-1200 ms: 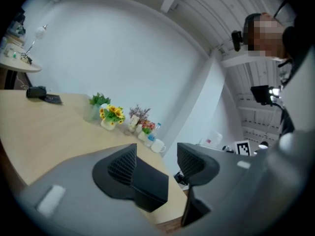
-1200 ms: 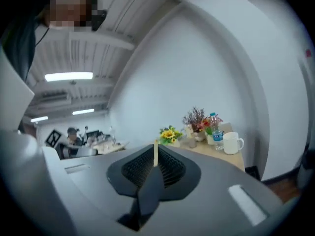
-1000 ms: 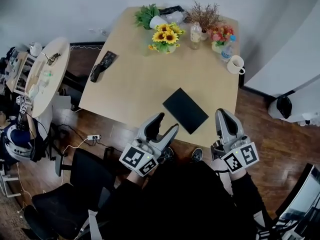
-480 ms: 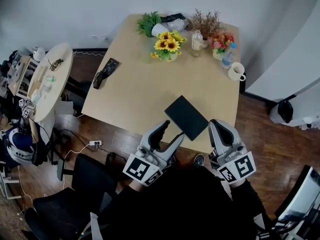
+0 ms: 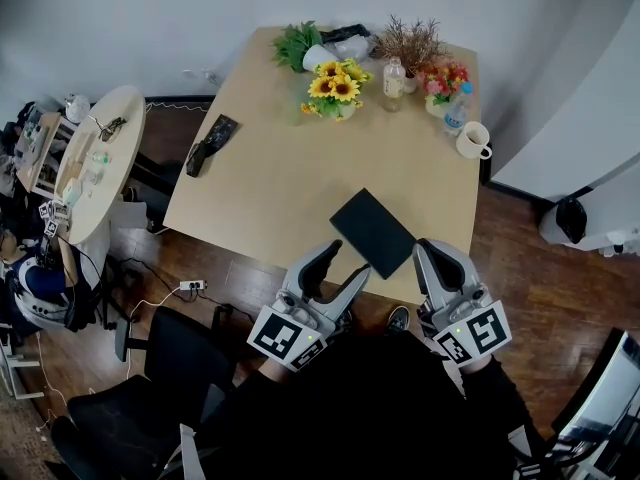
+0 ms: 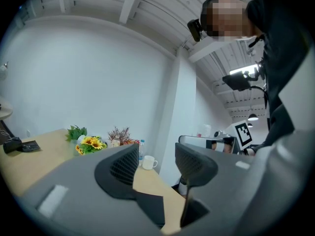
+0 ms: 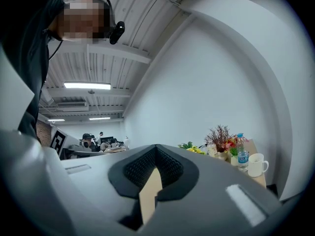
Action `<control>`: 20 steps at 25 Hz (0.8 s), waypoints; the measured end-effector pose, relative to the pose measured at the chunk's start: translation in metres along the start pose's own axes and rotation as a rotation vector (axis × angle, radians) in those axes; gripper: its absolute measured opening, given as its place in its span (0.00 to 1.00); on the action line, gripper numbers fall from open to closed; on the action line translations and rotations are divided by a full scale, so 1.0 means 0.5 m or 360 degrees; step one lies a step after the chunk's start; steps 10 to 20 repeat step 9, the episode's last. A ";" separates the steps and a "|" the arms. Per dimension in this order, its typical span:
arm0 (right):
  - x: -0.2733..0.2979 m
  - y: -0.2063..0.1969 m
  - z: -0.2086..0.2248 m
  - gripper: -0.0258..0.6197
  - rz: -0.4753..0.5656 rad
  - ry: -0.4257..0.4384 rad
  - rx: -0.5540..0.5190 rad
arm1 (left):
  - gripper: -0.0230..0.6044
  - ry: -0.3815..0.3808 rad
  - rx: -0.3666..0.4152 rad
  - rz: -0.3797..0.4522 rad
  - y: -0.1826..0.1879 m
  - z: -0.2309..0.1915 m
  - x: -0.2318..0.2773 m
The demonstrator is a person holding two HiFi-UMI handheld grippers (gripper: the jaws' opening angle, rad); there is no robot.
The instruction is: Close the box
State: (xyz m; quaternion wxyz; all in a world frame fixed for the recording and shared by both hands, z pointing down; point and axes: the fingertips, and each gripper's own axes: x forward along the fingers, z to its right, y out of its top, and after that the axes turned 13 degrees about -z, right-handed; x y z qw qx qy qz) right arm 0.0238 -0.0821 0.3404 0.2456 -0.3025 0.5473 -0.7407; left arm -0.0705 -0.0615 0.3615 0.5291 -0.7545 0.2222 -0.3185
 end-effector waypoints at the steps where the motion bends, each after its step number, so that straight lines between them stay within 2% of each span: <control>1: 0.000 -0.002 0.000 0.04 -0.0003 0.0001 -0.0001 | 0.38 0.0000 0.0001 0.0000 0.000 0.000 0.000; 20: 0.003 -0.008 -0.007 0.04 -0.0022 0.0002 -0.0019 | 0.38 0.0000 -0.0011 -0.0008 -0.003 -0.003 -0.003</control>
